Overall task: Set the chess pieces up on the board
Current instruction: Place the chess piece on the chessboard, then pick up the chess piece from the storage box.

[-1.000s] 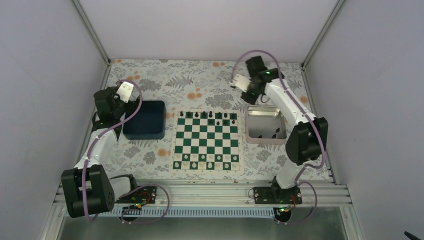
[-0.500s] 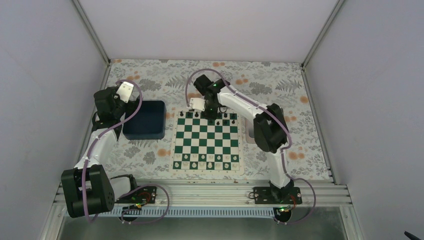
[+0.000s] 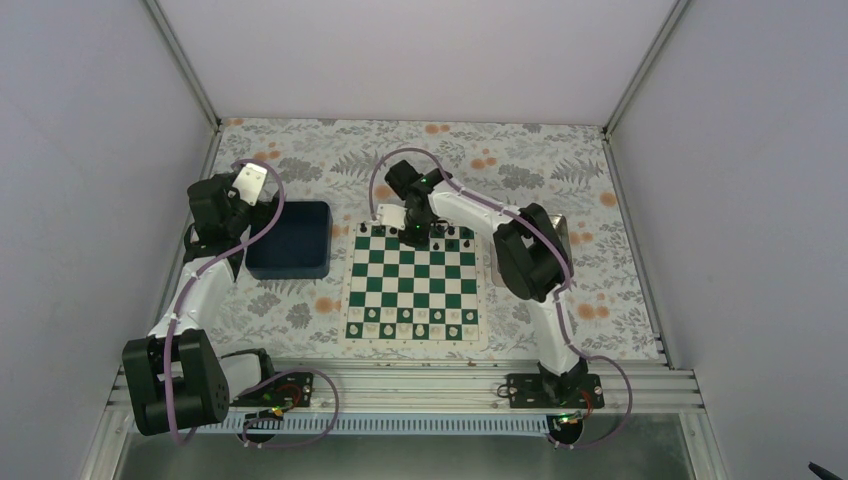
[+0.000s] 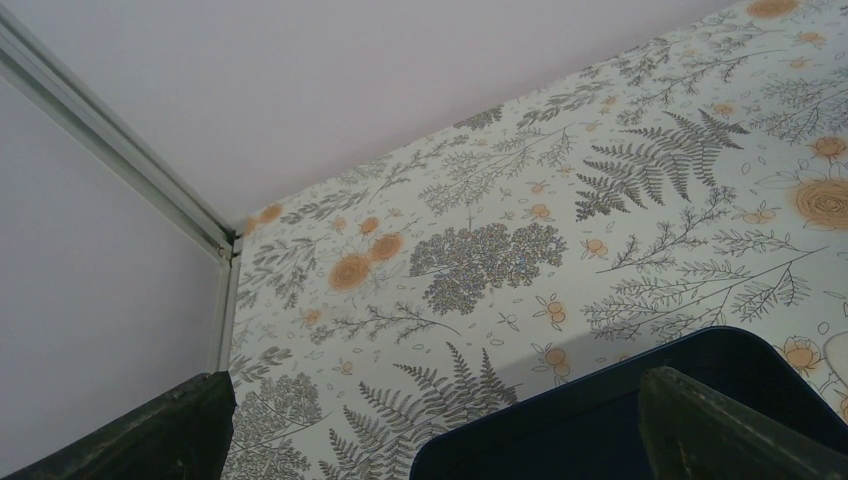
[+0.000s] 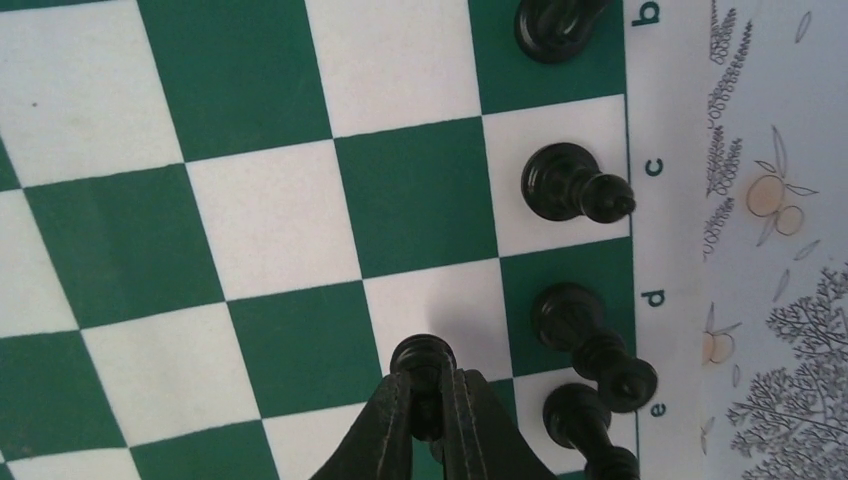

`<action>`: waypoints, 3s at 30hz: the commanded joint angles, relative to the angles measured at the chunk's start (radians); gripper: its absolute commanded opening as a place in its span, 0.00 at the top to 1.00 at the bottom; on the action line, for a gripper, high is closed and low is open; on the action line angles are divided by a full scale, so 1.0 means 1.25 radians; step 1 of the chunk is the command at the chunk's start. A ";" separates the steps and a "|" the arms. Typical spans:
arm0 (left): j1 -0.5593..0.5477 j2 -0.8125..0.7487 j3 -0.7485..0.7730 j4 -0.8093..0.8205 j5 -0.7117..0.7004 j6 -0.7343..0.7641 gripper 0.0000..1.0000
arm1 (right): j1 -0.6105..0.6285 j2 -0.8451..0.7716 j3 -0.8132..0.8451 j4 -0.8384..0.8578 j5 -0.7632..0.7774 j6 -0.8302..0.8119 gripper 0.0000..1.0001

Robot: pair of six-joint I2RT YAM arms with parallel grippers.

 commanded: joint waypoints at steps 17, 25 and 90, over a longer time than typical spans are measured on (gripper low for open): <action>0.006 -0.013 -0.004 0.016 0.014 -0.001 0.00 | 0.012 0.048 0.002 0.024 0.026 0.029 0.91; 0.005 -0.013 -0.005 0.017 0.014 -0.001 0.00 | 0.012 0.050 0.001 0.028 0.034 0.029 0.86; 0.008 -0.008 0.001 0.011 0.015 -0.003 0.00 | -0.637 -0.415 -0.536 0.050 0.163 -0.430 0.60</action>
